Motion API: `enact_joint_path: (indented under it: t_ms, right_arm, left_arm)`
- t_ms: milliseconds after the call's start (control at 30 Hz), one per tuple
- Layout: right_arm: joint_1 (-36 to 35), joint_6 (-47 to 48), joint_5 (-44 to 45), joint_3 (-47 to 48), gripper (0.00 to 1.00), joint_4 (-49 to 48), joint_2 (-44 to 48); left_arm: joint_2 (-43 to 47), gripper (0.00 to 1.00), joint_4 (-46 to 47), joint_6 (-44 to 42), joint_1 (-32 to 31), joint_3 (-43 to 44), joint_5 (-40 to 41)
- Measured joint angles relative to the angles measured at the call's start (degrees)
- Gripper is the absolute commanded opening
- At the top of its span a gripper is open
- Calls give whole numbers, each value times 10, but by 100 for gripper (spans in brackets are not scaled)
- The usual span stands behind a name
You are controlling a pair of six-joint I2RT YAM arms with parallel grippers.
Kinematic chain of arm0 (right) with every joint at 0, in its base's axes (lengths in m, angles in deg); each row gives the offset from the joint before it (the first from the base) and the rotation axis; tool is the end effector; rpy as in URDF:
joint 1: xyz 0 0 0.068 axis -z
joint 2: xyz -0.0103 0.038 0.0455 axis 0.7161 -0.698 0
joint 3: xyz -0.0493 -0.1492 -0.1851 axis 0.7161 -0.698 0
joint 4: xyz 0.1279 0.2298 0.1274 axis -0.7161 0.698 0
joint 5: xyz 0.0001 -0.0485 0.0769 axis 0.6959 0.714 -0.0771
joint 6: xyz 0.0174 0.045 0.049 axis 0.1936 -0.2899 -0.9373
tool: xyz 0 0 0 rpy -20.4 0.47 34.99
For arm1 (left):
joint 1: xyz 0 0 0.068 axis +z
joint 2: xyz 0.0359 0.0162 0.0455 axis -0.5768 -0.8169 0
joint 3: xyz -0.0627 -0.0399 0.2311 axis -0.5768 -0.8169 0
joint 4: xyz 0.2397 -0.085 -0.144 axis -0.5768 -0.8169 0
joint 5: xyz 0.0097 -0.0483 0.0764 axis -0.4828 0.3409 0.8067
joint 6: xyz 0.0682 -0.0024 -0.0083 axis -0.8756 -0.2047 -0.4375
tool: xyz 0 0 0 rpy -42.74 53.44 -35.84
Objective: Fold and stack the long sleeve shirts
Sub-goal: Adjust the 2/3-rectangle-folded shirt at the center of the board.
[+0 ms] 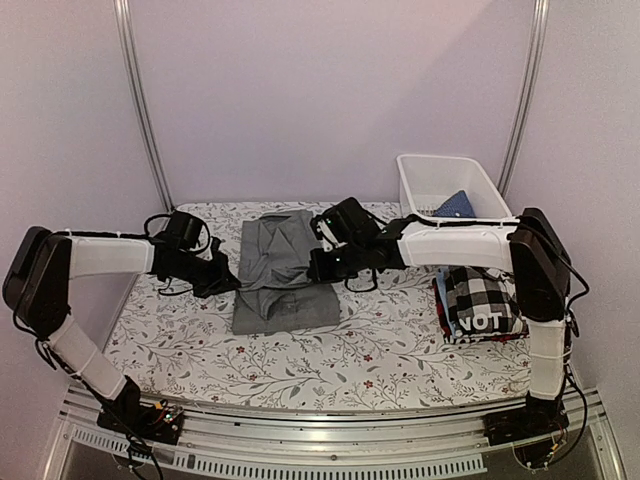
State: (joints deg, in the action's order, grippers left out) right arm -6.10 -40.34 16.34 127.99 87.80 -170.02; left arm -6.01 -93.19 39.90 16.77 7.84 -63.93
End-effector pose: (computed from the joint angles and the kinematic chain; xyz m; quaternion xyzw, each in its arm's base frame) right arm 0.3024 0.3903 0.1546 -0.1950 0.9001 0.2737 0.2772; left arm 0.3135 -0.1261 0.1071 -0.1230 0.9306 -0.3009 0.1681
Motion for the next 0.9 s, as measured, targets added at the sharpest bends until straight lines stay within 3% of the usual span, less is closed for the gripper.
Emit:
enact_joint_path:
  t_ms: [67,133,200,233,267,433,533,667,900]
  right_arm:
    - [19,6,-2,40,11,-1,-32]
    - [37,12,-5,74,23,-2,-65]
    - [54,20,-9,102,34,0,-97]
    - [61,22,-11,112,44,1,-109]
    - [68,24,-12,119,49,3,-118]
    - [82,38,-4,130,68,27,-123]
    - [80,44,8,130,71,42,-115]
    - [69,45,34,113,60,67,-78]
    - [9,34,64,98,27,80,-17]
  left_arm:
    - [-33,5,4,-1,20,23,-6]
    - [-66,18,6,-2,38,44,-9]
    - [-99,36,7,-3,52,69,-14]
    - [-111,49,7,-9,55,80,-16]
    - [-121,54,8,-9,58,91,-18]
    - [-117,71,6,-22,65,133,-22]
    - [-88,72,6,-25,65,137,-19]
    - [-6,66,20,-21,64,96,-16]
    - [111,29,45,11,15,-51,-13]
